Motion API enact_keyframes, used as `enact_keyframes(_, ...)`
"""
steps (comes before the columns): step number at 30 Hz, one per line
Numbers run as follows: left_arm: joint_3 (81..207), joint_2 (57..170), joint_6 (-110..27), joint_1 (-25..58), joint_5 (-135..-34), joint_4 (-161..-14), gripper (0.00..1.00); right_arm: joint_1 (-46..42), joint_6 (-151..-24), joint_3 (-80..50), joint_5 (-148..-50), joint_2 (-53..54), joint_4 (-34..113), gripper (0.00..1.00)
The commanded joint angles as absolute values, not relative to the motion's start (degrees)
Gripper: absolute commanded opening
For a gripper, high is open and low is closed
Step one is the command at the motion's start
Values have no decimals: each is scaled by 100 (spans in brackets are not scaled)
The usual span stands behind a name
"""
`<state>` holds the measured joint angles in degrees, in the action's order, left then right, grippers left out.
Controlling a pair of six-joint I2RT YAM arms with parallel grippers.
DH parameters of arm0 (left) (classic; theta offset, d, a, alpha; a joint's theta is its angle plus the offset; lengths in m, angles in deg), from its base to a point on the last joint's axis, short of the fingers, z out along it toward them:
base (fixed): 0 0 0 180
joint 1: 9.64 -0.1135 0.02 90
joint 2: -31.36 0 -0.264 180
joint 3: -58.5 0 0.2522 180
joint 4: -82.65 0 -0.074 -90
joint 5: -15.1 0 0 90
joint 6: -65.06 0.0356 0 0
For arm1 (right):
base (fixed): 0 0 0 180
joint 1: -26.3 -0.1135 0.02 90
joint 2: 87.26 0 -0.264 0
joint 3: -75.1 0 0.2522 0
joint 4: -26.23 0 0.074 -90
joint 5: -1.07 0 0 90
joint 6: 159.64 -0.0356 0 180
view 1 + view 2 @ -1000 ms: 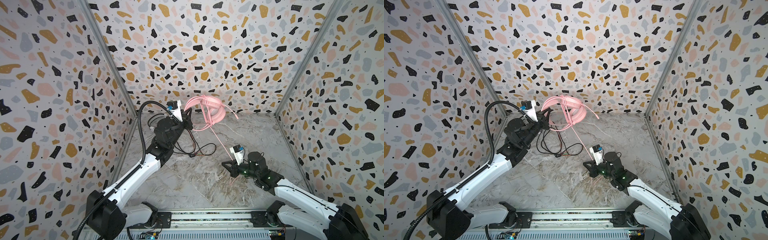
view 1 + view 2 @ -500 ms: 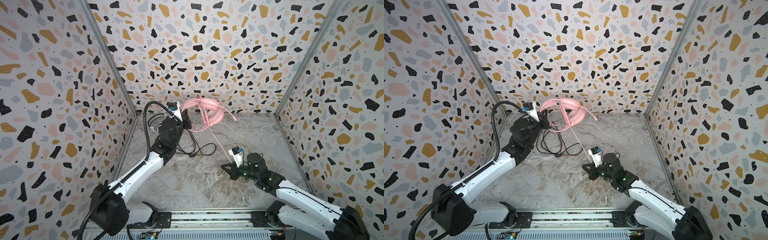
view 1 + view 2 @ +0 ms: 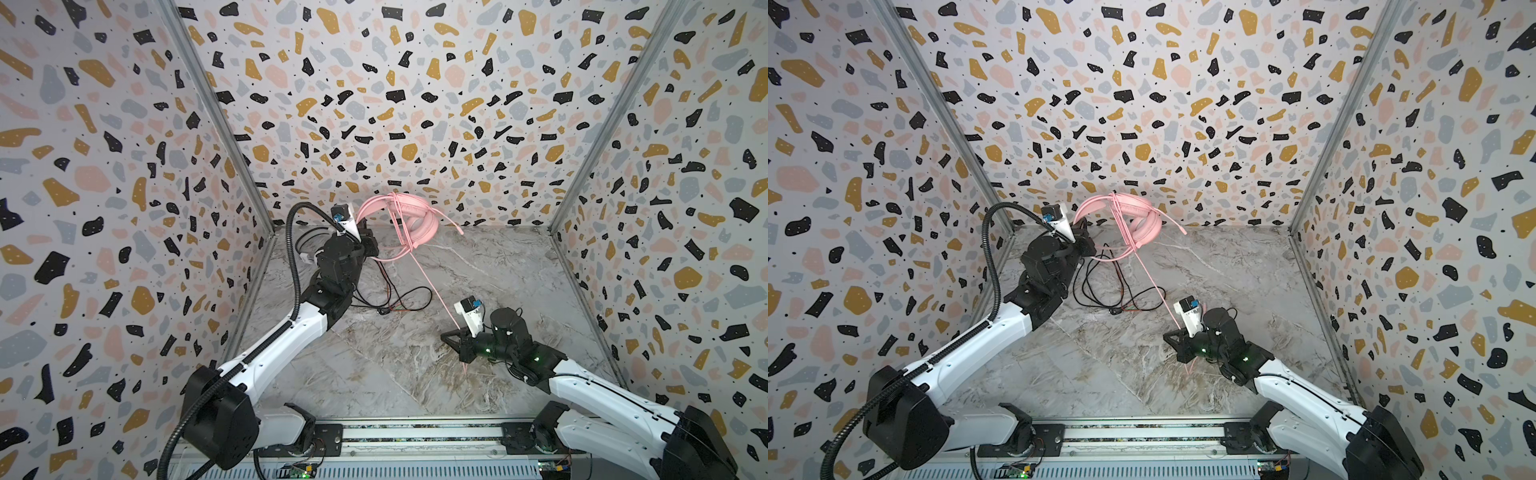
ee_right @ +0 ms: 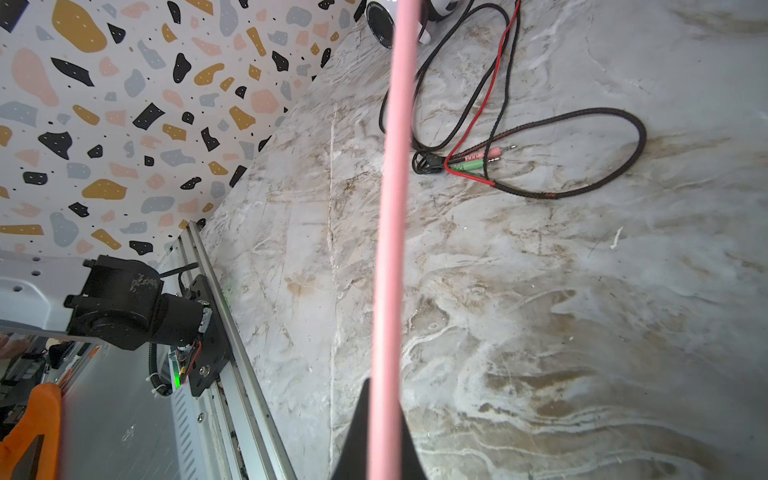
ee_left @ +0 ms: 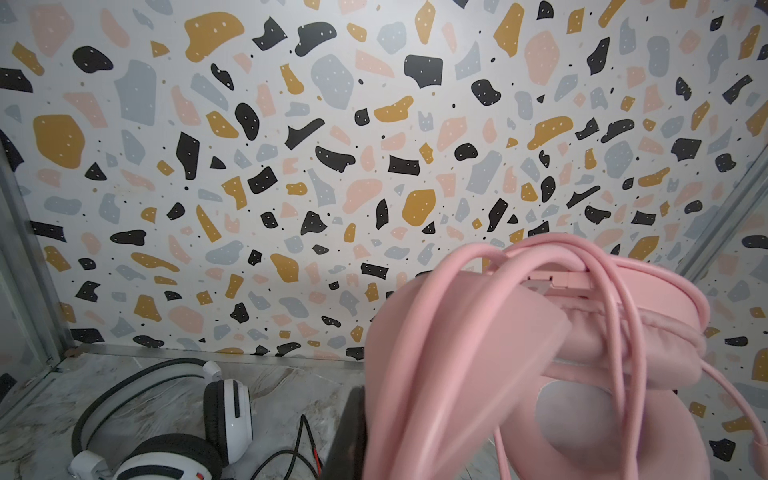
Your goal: Wrap the headphones
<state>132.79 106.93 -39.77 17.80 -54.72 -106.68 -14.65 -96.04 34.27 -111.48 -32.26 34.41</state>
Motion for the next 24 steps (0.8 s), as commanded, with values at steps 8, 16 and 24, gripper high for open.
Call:
enact_keyframes(8,14102,10856,-4032,1473,-4893,-11656,0,-1518,-9759,3600,-11353,-3562,3595,5)
enact_keyframes(16,14430,11027,-3802,1286,-5068,-11384,0,-1527,-9747,3574,-11340,-3772,3841,5)
enact_keyframes(24,13586,10719,-3256,1433,-5070,-10838,0,-1527,-8903,2277,-10334,-3884,5257,5)
